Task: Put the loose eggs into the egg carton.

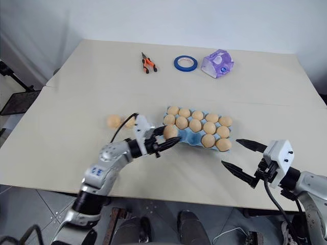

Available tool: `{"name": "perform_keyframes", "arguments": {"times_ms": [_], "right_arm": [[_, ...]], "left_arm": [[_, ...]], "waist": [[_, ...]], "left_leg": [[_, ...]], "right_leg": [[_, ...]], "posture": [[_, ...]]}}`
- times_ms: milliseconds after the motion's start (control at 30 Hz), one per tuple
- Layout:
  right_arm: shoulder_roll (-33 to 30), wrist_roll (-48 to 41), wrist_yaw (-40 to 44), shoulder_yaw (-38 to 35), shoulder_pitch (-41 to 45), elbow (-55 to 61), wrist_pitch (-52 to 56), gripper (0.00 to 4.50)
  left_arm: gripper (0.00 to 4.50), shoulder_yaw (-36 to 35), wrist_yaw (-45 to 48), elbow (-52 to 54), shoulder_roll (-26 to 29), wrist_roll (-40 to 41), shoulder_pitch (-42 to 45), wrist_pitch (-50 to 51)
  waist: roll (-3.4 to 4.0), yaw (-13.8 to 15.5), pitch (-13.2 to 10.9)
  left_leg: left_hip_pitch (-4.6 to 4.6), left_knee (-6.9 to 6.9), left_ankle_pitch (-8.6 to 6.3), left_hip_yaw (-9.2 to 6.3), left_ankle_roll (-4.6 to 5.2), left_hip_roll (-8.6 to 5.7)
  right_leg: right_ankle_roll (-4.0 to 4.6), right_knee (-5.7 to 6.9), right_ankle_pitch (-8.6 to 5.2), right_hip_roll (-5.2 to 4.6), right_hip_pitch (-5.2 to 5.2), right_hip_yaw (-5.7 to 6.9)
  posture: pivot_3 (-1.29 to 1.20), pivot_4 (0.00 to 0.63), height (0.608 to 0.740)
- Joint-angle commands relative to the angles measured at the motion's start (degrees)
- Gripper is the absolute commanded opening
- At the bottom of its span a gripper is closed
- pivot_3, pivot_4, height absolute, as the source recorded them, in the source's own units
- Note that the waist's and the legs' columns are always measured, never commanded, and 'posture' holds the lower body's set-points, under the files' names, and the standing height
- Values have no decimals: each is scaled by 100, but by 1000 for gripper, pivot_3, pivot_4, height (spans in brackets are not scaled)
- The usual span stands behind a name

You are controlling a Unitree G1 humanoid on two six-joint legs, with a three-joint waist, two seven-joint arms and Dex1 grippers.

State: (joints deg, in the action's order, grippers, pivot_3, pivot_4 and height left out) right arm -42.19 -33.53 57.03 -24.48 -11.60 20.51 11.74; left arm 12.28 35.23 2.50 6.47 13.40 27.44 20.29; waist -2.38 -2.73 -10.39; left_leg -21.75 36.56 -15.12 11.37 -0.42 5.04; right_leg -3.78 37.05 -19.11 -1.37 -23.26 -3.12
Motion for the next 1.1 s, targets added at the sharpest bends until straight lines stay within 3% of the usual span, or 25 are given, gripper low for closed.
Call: {"name": "perform_keyframes", "arguments": {"times_ms": [33, 267, 433, 500, 700, 933, 1100], "right_arm": [[126, -324, 29, -320, -99, 342, -148, 4500], [546, -154, -321, -252, -589, 719, -263, 4500], [688, -70, -496, -280, -801, 857, -333, 4500], [705, -59, -523, -291, -851, 885, -347, 4500], [661, -60, -570, -268, -897, 860, -387, 4500], [532, -54, -479, -236, -716, 703, -354, 4500], [469, -158, -399, -254, -626, 664, -295, 4500]], "left_arm": [[2106, 142, -145, -647, -307, -227, 468, -365], [2106, 285, -70, -2435, -711, -627, 1453, -1112], [2106, 181, 53, -3105, -789, -706, 1923, -1326], [2806, 213, 201, -3122, -750, -711, 1961, -1308], [4487, 252, 605, -2460, -701, -541, 1759, -1002], [4487, 109, 485, -1513, -548, -511, 1392, -574], [4487, -141, 855, 433, 149, 145, 104, 129]], "waist": [[0, -24, 0], [0, -41, 0], [0, -18, 0], [0, -13, 0], [0, -13, 0], [1, -28, 0], [12, -51, 6]], "left_leg": [[0, 0, 1, -2, 4, -5], [-6, -2, -1, -22, 23, -22], [-31, -2, 1, -26, 27, -22], [-37, 0, 1, -28, 27, -23], [-41, -1, 0, -28, 27, -22], [-39, 6, 2, -29, 30, -22], [-39, 3, 2, -29, 28, -1]], "right_leg": [[-2, 0, 1, -4, 1, 0], [-10, -7, 5, -13, 3, 0], [-15, -8, 8, -16, -17, 5], [-16, -10, 8, -17, -21, 6], [-16, -12, 8, -16, -23, 9], [-19, -6, 10, -18, -20, 8], [-20, -3, 10, -14, -20, 8]], "posture": [[0, 150, 740], [0, 150, 740], [0, 150, 740], [0, 150, 740], [0, 150, 740], [0, 150, 740], [0, 150, 740]]}}
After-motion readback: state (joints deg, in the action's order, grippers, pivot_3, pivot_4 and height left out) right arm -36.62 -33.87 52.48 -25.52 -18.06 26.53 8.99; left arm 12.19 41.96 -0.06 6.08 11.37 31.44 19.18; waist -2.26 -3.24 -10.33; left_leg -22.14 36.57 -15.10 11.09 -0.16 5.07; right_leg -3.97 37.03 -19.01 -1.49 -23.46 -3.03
